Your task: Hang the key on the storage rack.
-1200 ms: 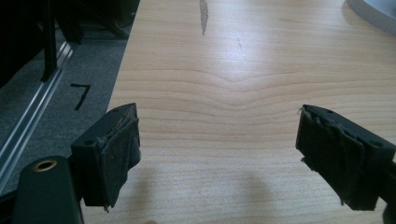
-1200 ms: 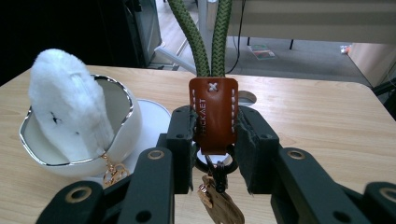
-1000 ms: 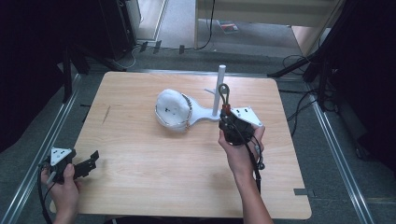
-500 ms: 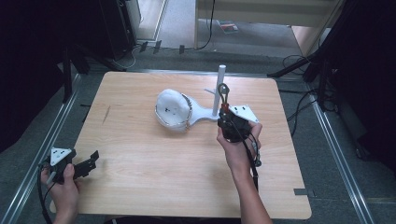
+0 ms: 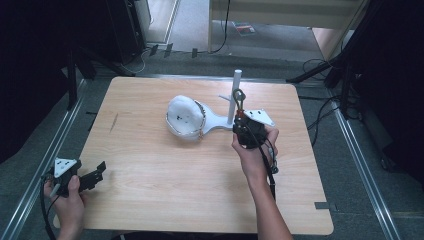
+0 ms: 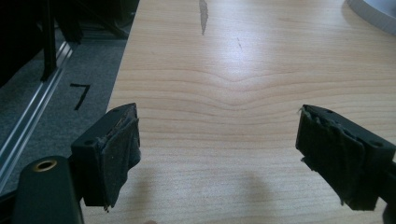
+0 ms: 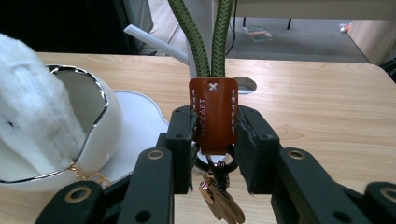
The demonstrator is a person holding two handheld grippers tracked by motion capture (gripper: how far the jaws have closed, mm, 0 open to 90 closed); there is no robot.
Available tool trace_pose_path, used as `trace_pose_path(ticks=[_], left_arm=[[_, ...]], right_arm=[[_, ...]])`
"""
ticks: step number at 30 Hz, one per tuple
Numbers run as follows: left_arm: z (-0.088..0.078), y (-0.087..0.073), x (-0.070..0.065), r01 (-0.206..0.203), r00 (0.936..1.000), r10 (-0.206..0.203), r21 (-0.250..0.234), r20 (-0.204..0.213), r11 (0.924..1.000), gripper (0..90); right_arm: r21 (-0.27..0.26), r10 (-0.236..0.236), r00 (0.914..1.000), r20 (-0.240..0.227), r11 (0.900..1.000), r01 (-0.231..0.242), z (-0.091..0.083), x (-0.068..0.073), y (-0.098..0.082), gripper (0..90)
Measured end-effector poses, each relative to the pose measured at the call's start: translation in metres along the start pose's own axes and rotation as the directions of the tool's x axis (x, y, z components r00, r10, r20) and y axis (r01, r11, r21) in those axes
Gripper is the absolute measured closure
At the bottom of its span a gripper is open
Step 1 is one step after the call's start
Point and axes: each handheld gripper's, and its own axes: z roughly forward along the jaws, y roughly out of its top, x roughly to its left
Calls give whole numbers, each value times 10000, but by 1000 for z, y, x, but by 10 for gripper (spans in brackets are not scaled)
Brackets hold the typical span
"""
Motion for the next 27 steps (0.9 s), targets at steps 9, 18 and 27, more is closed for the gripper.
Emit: trace_pose_path(ticks=[9, 18, 27], left_arm=[[0, 0, 0, 11, 10000, -11, 24, 14, 10000, 145], [0, 0, 0, -11, 10000, 11, 29, 18, 10000, 145], [0, 0, 0, -19, 10000, 19, 48, 24, 10000, 145]], right_arm=[[155, -47, 9999, 105, 9999, 46, 13, 1, 0, 693], [194, -39, 9998, 172, 9998, 36, 27, 3, -2, 693], [50, 16, 9999, 125, 10000, -16, 37, 4, -4, 693]])
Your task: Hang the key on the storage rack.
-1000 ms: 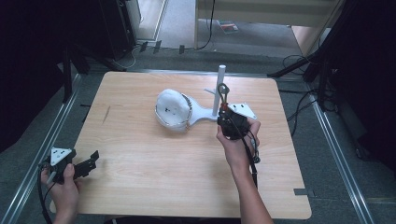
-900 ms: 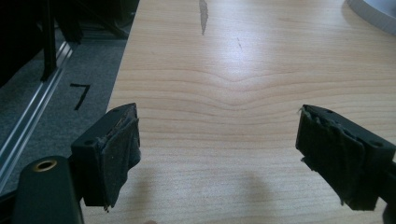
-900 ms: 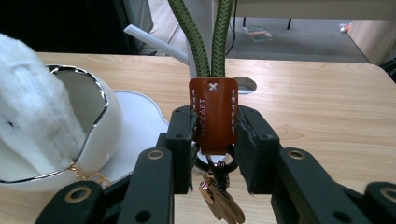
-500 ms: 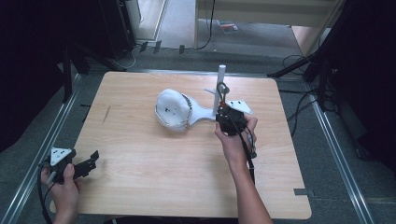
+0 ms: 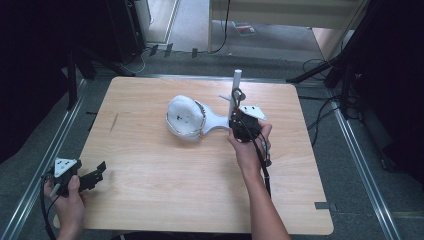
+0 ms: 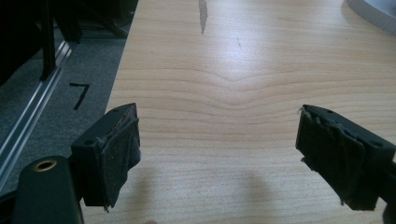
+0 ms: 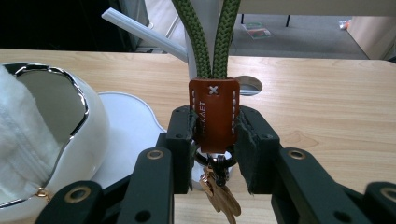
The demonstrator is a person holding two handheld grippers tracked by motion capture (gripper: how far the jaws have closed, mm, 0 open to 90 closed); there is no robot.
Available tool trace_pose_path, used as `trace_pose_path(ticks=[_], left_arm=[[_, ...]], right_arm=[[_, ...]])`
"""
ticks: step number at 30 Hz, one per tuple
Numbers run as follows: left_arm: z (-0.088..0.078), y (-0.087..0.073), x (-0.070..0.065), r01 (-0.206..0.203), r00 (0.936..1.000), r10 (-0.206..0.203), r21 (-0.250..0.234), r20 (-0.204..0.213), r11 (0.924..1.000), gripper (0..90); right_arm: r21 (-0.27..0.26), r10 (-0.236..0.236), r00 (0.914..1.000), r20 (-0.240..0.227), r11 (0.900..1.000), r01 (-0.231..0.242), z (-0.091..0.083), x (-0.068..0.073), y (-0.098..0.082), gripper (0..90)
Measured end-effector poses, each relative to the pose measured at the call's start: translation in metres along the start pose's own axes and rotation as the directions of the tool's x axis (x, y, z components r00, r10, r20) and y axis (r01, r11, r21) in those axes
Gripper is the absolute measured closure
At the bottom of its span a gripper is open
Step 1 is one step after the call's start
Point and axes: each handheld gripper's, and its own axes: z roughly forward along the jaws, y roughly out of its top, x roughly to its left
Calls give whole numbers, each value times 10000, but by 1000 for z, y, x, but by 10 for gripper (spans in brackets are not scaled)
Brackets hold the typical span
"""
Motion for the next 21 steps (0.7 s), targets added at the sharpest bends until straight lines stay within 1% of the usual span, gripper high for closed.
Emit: trace_pose_path(ticks=[5, 7, 10, 16, 19, 21], left_arm=[[0, 0, 0, 9, 10000, -9, 7, -2, 10000, 145], [0, 0, 0, 11, 10000, -11, 12, -6, 10000, 145], [0, 0, 0, 11, 10000, -11, 15, -1, 10000, 145], [0, 0, 0, 17, 10000, -17, 8, 2, 10000, 145], [0, 0, 0, 17, 10000, -17, 28, -10, 10000, 145], [0, 0, 0, 9, 10000, -9, 32, -8, 10000, 145]], right_arm=[[-194, -46, 10000, 12, 9998, 46, 6, 0, -2, 692], [-337, -125, 9999, 21, 9994, 125, 10, -1, -3, 691], [-550, -122, 9999, -19, 9984, 121, 15, -1, -5, 690], [-798, 109, 9998, -191, 9967, -124, 22, -2, -7, 688], [-989, -24, 9999, -151, 9951, 9, 26, -2, -8, 686], [-1064, -28, 9999, -156, 9943, 11, 27, -3, -8, 684]])
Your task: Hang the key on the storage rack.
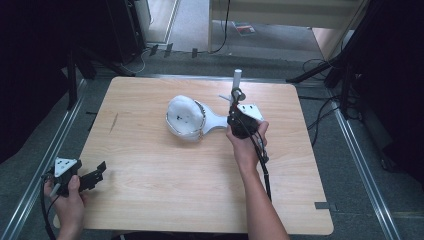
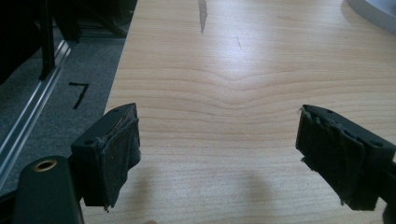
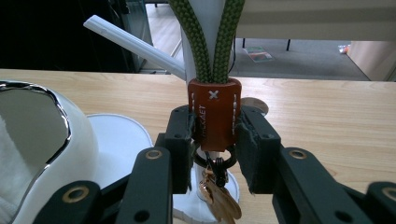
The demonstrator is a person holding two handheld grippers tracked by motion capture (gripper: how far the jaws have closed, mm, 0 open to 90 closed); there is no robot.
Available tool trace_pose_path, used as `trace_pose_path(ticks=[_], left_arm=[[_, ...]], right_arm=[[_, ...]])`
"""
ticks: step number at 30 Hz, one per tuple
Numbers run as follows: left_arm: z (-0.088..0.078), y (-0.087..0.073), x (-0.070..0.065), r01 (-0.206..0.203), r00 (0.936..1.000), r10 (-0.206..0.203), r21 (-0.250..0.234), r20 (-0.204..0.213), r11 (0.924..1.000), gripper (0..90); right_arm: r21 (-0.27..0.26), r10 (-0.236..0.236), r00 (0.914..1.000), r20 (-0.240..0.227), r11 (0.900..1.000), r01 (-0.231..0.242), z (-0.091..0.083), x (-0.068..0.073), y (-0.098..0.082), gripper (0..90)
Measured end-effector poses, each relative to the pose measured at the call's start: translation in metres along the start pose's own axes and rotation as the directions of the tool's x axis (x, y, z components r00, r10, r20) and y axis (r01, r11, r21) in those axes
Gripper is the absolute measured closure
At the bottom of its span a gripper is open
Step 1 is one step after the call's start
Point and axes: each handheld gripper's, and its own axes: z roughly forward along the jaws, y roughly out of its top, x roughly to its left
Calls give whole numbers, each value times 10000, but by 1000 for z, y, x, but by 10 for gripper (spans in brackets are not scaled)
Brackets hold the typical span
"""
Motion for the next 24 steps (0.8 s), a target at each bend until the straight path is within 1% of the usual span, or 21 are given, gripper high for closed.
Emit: trace_pose_path(ticks=[2, 5, 6, 7, 9, 10, 11, 12, 14, 15, 16, 18, 19, 21, 22, 24], left_arm=[[0, 0, 0, 0, 10000, 0, 9, 2, 10000, 145], [0, 0, 0, 1, 10000, -1, 11, -4, 10000, 145], [0, 0, 0, 2, 10000, -2, 8, -4, 10000, 145], [0, 0, 0, 6, 10000, -6, 3, -9, 10000, 145], [0, 0, 0, 1, 10000, -1, 10, -9, 10000, 145], [0, 0, 0, -5, 10000, 5, 5, -5, 10000, 145], [0, 0, 0, -7, 10000, 7, -6, -2, 10000, 145], [0, 0, 0, -3, 10000, 3, -23, 5, 10000, 145], [0, 0, 0, -1, 10000, 1, -19, 5, 10000, 145], [0, 0, 0, -6, 10000, 6, -12, 1, 10000, 145], [0, 0, 0, -3, 10000, 3, -12, 0, 10000, 145], [0, 0, 0, -26, 10000, 26, 13, -11, 10000, 145], [0, 0, -1, -26, 10000, 26, 25, -23, 10000, 145], [1, 0, -1, -39, 10000, 39, 56, -19, 10000, 145], [1, 0, -1, -47, 10000, 47, 69, -38, 10000, 145], [1, 0, -1, -57, 10000, 58, 85, -68, 9999, 145]], right_arm=[[28, 109, 9999, -103, 9999, -109, 0, -1, 0, 682], [-32, 0, 9999, -152, 10000, -1, -1, -3, 1, 664], [-184, -24, 9997, -249, 9998, 19, -2, -4, 0, 645], [-364, 57, 9987, -503, 9993, -76, -3, -6, 0, 615], [-466, 402, 9924, -1163, 9979, -459, -5, -8, 2, 549], [-489, 332, 9917, -1244, 9980, -396, -7, -9, 3, 514], [-486, 176, 9922, -1234, 9985, -237, -9, -8, 5, 481], [-434, 68, 9915, -1301, 9990, -126, -12, -8, 6, 424], [-156, 66, 9909, -1341, 9998, -88, -16, -6, 8, 290], [3, 99, 9920, -1257, 10000, -99, -19, -6, 8, 221], [164, 181, 9924, -1217, 9997, -162, -21, -5, 9, 174], [302, 133, 9924, -1225, 9995, -97, -27, -6, 9, 110], [264, 110, 9911, -1327, 9996, -76, -29, -6, 9, 83], [453, 241, 9882, -1512, 9988, -174, -33, -9, 9, 3], [533, 338, 9851, -1684, 9983, -251, -34, -11, 8, 0], [565, 334, 9841, -1747, 9981, -239, -39, -15, 7, 0]])
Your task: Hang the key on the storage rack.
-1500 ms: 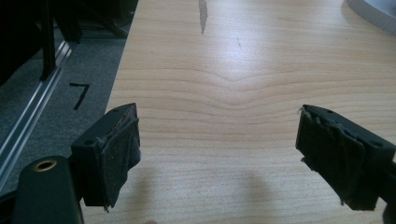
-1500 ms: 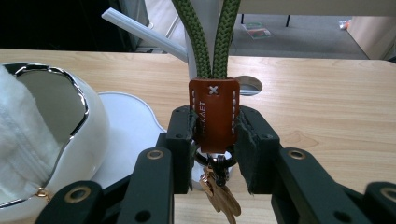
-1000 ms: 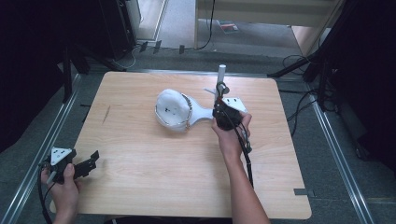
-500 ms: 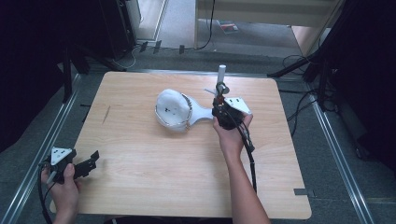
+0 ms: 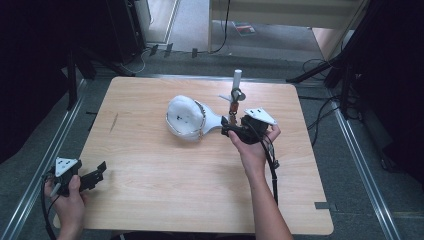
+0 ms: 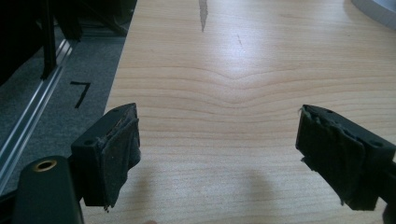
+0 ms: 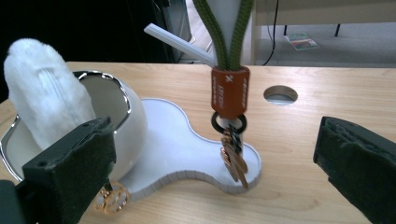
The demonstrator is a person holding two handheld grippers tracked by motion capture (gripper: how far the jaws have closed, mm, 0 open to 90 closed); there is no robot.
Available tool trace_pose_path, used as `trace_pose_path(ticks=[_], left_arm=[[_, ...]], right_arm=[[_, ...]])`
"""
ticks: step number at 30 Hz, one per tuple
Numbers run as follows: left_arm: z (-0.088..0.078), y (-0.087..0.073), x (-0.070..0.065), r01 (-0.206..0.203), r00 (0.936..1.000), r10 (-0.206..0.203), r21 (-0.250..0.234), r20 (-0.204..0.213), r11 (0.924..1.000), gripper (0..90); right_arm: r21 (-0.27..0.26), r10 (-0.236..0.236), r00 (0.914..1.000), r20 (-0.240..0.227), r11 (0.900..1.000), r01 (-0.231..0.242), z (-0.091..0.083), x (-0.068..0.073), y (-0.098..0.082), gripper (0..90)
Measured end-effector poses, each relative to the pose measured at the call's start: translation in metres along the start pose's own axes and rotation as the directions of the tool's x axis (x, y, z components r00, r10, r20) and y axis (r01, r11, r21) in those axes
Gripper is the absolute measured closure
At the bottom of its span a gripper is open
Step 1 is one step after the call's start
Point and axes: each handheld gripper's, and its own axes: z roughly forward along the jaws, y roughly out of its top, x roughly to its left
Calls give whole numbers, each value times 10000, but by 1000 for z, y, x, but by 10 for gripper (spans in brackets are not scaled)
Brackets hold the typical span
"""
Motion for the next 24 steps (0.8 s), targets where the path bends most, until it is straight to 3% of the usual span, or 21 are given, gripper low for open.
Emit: trace_pose_path(ticks=[11, 24], left_arm=[[-1, 0, 1, 46, 10000, -46, 9, 57, 10000, 145], [0, 0, 0, 18, 10000, -18, 14, 42, 10000, 145]], right_arm=[[370, -190, 9995, 234, 9992, 181, -24, -17, -24, 0], [279, -94, 9982, 600, 9996, 77, -58, -48, -54, 0]])
